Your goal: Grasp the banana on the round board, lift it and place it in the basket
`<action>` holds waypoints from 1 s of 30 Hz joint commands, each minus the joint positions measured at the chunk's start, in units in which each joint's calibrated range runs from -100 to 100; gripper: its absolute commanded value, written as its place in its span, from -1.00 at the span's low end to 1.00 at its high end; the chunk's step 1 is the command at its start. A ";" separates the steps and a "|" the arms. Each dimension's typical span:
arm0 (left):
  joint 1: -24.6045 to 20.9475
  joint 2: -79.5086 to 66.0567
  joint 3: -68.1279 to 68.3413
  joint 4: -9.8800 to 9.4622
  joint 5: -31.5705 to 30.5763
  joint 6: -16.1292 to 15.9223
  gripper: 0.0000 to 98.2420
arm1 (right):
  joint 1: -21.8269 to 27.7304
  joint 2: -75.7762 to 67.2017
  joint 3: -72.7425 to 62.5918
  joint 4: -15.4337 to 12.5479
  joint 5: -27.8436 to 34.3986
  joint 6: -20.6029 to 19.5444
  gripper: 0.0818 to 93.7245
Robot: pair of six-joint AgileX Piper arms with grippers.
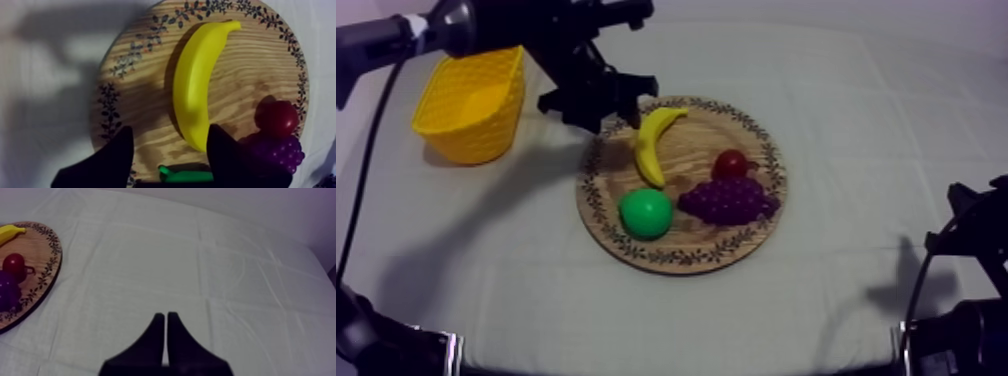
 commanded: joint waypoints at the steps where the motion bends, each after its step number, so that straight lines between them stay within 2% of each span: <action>1: 0.28 3.98 -4.88 -0.14 2.58 0.28 0.15 | 0.01 -0.02 -0.03 0.01 0.01 0.01 -0.99; 8: 1.10 11.17 -14.22 -0.55 9.18 0.76 0.15 | 0.01 -0.02 -0.03 0.01 0.01 0.01 -0.99; 19: 2.53 18.11 -24.04 -3.89 21.86 4.03 0.09 | 0.01 -0.02 -0.03 0.01 0.01 0.01 -0.99; 26: 2.87 20.52 -26.34 -4.80 24.78 4.08 -0.25 | 0.01 -0.02 -0.03 0.01 0.01 0.01 -0.99; 30: 3.05 21.22 -27.11 -4.91 25.15 3.70 -0.39 | 0.01 -0.02 -0.03 0.01 0.01 0.01 -0.99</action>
